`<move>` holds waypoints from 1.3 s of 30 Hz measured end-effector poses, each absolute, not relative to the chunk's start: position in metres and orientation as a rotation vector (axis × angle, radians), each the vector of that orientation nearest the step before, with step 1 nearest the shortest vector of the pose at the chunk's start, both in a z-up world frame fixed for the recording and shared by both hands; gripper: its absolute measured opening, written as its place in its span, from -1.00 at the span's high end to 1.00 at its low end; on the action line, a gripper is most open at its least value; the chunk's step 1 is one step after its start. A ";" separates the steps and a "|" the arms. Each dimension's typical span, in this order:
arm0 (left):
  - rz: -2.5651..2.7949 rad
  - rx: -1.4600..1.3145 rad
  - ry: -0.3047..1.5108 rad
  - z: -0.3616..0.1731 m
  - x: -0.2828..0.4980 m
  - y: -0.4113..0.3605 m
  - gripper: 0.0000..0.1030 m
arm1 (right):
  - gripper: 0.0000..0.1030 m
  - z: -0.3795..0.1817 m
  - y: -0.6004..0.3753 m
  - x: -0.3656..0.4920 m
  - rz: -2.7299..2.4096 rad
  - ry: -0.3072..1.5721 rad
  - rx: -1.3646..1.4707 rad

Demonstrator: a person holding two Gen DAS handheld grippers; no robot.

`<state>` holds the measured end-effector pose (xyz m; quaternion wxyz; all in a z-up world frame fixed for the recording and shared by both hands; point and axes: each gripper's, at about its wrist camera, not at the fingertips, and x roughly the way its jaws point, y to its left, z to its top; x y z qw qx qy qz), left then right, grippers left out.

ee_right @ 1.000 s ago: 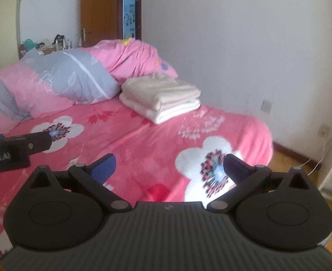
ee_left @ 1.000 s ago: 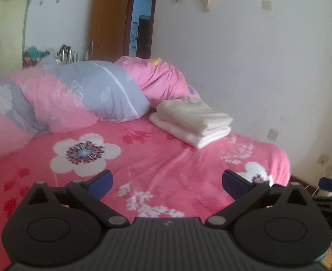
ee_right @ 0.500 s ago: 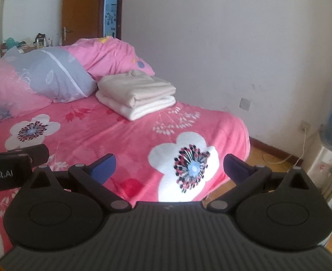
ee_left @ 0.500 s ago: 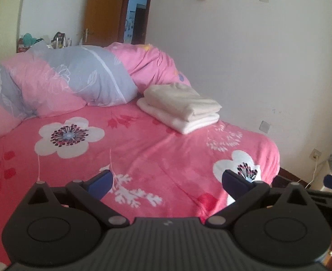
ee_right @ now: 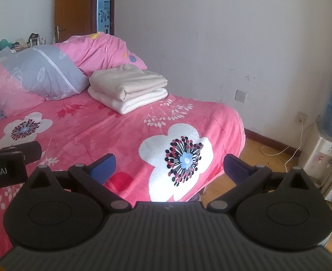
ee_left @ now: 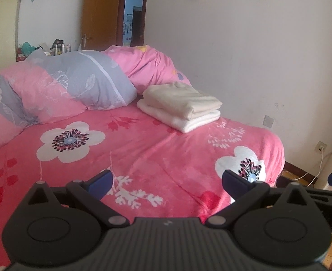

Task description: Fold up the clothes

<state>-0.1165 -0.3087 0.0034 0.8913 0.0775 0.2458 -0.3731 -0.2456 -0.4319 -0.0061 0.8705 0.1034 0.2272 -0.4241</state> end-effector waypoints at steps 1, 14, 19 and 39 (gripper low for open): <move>-0.774 0.160 0.508 0.004 -0.117 -0.308 -1.00 | -0.98 -0.006 -0.432 -0.246 -0.887 0.474 0.218; -0.767 0.154 0.507 0.006 -0.113 -0.305 -1.00 | -0.98 -0.003 -0.429 -0.240 -0.870 0.477 0.206; -0.767 0.151 0.511 0.005 -0.110 -0.304 -1.00 | -0.98 -0.003 -0.428 -0.239 -0.870 0.478 0.208; -0.762 0.145 0.518 0.004 -0.105 -0.300 -1.00 | -0.98 -0.002 -0.427 -0.231 -0.858 0.491 0.183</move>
